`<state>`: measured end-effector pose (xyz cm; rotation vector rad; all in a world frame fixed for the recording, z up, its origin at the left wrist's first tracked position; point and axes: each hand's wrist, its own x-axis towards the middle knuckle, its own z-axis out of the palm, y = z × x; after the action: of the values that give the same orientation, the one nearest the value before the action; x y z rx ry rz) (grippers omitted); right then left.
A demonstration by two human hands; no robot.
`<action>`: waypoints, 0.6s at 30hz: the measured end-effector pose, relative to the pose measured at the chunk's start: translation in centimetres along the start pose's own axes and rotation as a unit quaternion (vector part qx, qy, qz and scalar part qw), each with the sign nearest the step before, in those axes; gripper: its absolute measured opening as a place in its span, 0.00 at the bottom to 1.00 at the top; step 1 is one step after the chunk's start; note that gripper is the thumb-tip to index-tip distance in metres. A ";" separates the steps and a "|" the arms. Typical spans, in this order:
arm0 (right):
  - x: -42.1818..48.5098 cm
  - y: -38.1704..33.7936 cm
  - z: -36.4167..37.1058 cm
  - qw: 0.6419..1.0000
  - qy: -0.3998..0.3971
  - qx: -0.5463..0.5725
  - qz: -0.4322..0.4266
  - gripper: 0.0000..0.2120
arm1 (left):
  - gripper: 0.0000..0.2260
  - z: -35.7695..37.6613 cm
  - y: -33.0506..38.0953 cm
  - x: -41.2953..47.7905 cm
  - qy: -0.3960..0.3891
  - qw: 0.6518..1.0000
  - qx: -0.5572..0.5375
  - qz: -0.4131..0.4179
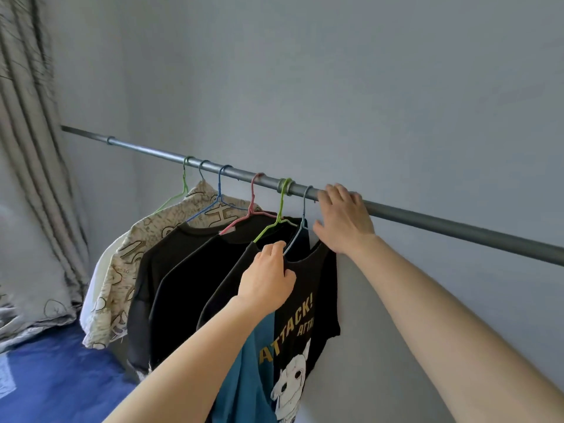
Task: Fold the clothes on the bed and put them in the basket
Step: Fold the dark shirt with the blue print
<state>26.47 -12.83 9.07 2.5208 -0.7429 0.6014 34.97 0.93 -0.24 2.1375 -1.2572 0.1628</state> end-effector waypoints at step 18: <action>4.0 2.9 4.9 0.988 0.139 -0.061 0.025 0.14 | 0.15 2.0 0.5 4.4 0.058 0.988 -0.045 -0.133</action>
<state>29.15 -19.15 8.05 2.2521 -0.7158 0.8758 36.52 -3.68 0.29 2.1604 -0.8855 0.1123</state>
